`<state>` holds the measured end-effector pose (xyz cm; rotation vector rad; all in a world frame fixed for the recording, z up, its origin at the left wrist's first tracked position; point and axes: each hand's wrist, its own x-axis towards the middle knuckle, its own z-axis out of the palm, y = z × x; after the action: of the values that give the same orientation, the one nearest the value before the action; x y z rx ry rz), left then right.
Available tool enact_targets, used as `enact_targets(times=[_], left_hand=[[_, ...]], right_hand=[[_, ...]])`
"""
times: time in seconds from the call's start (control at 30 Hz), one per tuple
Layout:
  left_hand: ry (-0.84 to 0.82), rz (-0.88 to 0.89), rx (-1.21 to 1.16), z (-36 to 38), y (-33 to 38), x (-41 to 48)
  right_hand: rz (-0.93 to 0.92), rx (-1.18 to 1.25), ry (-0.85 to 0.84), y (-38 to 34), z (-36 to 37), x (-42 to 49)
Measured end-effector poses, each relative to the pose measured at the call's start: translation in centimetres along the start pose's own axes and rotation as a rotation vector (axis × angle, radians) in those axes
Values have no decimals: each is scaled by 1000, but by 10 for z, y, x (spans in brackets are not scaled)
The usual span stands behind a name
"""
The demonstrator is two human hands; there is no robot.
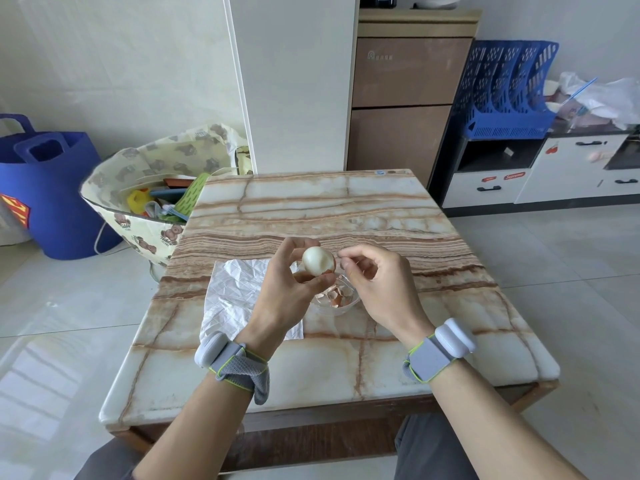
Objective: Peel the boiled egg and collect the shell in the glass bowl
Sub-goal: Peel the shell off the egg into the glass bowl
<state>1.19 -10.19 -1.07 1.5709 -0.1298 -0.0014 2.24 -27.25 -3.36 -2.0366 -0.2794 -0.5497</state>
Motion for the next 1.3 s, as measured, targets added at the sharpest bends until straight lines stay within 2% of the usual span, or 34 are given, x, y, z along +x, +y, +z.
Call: enact_targets(times=[0.4, 1.0, 1.3], left_hand=[[2, -1, -1, 1, 2, 0], [6, 27, 2, 0, 2, 1], [6, 21, -4, 1, 2, 1]], right_hand=[[48, 44, -7, 1, -2, 2], [24, -33, -45, 3, -1, 2], [27, 102, -27, 0, -4, 1]])
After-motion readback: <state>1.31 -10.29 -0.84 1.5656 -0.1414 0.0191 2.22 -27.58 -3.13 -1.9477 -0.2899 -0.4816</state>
